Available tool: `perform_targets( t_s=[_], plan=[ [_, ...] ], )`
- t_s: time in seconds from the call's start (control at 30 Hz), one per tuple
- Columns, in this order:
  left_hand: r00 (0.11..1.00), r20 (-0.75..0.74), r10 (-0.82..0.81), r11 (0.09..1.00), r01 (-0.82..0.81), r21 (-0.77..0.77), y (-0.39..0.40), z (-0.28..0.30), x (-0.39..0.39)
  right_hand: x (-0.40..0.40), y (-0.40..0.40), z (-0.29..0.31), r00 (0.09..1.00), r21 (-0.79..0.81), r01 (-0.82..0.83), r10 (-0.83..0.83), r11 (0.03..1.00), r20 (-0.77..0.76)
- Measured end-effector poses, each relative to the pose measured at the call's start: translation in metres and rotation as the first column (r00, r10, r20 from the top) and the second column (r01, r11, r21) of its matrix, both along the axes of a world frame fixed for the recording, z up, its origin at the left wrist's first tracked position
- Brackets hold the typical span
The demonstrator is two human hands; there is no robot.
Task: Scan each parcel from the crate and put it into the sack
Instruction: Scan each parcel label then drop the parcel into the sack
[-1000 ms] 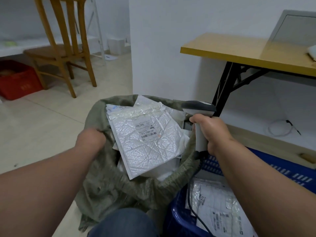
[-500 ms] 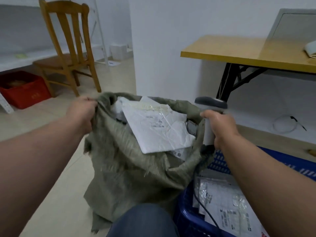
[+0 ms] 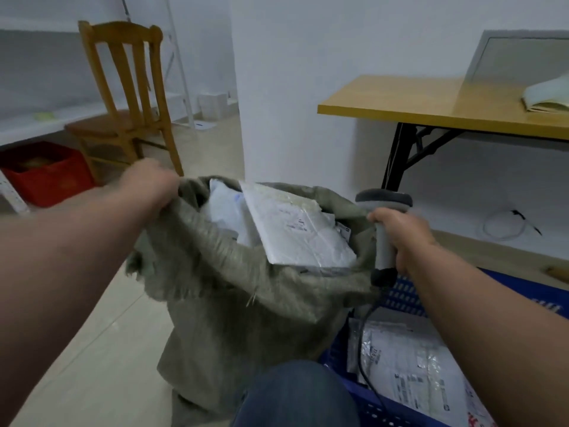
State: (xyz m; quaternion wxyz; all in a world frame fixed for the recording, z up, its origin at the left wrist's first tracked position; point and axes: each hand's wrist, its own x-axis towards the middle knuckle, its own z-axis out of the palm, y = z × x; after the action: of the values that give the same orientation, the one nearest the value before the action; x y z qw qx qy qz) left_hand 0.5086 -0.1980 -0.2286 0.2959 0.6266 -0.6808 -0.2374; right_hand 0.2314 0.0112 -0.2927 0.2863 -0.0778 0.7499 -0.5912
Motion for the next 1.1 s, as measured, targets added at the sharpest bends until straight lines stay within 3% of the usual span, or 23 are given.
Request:
perform_targets(
  t_s=[0.2,0.23,0.33,0.4,0.5,0.6,0.67,0.7,0.77,0.8,0.9,1.0,1.1],
  plan=[
    [0.915,0.403,-0.002,0.996,0.039,-0.084,0.017,-0.044,-0.002,-0.004,0.02,0.004,0.997,0.089,-0.066,0.068,0.994,-0.02],
    [0.879,0.477,0.021,0.989,0.053,-0.14,0.018,-0.045,-0.002,-0.005,0.023,0.004,0.998,0.096,-0.058,0.061,0.994,-0.029],
    [0.648,0.761,-0.036,0.883,0.378,-0.28,0.034,-0.047,-0.006,-0.01,0.032,0.006,0.999,0.084,-0.031,0.034,0.996,-0.035],
    [0.527,0.82,-0.222,0.798,0.581,-0.158,0.052,-0.05,-0.015,-0.009,0.036,0.007,0.999,0.08,-0.038,0.04,0.996,-0.019],
    [0.341,0.718,-0.606,0.697,0.664,0.272,0.079,-0.068,-0.032,-0.004,0.04,0.005,0.998,0.084,-0.057,0.059,0.995,-0.026],
    [0.101,0.726,-0.68,0.634,0.579,0.513,0.091,-0.096,-0.033,-0.002,0.043,0.004,0.997,0.104,-0.052,0.058,0.993,-0.054],
    [0.002,0.773,-0.635,0.655,0.532,0.537,0.094,-0.116,-0.025,-0.002,0.045,0.006,0.997,0.114,-0.058,0.064,0.992,-0.053],
    [0.03,0.794,-0.607,0.694,0.507,0.511,0.094,-0.122,-0.02,-0.002,0.046,0.007,0.996,0.118,-0.062,0.068,0.991,-0.051],
    [0.195,0.794,-0.576,0.771,0.453,0.448,0.096,-0.124,-0.016,-0.003,0.048,0.008,0.995,0.131,-0.061,0.07,0.989,-0.065],
    [0.218,0.791,-0.572,0.769,0.477,0.425,0.097,-0.119,-0.016,-0.002,0.048,0.008,0.995,0.141,-0.058,0.069,0.988,-0.076],
    [0.194,0.688,-0.699,0.666,0.528,0.527,0.104,-0.085,-0.023,0.002,0.053,0.01,0.99,0.172,-0.077,0.096,0.982,-0.1],
    [0.178,0.566,-0.805,0.582,0.418,0.697,0.111,-0.053,-0.032,0.007,0.06,0.015,0.978,0.203,-0.111,0.143,0.973,-0.15],
    [0.13,0.569,-0.812,0.579,0.302,0.757,0.122,-0.045,-0.032,0.009,0.072,0.02,0.969,0.215,-0.123,0.164,0.969,-0.184]
  ],
)
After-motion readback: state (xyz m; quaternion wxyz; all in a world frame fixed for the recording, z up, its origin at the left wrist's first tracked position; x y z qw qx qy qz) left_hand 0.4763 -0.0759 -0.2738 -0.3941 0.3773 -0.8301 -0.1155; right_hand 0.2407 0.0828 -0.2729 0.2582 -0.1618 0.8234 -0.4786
